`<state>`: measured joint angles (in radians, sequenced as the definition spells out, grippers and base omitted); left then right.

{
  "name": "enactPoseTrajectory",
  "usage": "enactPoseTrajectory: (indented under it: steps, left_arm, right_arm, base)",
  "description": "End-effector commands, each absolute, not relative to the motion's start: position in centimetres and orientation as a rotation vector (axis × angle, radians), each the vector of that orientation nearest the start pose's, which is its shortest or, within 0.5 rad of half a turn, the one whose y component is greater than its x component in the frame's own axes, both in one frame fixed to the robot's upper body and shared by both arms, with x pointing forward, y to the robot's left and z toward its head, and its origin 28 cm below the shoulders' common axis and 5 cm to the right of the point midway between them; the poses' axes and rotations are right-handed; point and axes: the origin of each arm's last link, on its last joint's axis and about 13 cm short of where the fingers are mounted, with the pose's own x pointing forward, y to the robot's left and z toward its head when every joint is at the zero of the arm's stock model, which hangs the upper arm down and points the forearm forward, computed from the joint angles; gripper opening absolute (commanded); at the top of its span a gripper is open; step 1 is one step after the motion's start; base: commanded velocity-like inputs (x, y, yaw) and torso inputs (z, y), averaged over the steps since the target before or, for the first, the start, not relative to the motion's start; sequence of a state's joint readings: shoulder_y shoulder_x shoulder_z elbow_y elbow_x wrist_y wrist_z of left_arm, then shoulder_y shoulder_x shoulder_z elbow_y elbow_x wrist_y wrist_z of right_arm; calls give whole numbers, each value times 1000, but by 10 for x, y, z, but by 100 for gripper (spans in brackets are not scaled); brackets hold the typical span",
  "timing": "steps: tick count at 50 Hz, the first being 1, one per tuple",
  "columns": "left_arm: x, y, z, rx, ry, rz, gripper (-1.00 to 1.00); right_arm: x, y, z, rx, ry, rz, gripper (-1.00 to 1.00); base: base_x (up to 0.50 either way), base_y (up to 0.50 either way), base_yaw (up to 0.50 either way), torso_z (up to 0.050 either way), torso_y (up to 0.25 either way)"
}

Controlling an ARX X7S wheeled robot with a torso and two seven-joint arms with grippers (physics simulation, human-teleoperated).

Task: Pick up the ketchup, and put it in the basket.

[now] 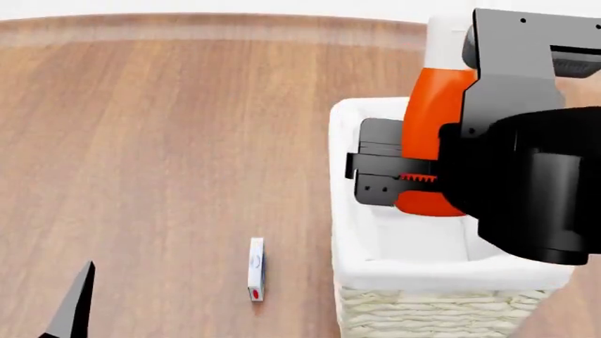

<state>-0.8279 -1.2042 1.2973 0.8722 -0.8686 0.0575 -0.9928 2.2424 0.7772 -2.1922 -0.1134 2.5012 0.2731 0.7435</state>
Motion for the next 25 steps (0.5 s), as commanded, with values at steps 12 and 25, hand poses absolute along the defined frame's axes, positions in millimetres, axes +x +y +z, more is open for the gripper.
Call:
enactPoseTrajectory:
  steps: [12,25]
  left_arm:
    - [151,229,180,108,-163,-251,100]
    - [152,228,177,108,-153,-255,100]
  right_arm:
    - [284,-126,325,108,703,37,-100]
    - [297,-129,312,100,732,19,-100]
  base:
    - [0,0,0,0,0]
    - [0,0,0,0,1]
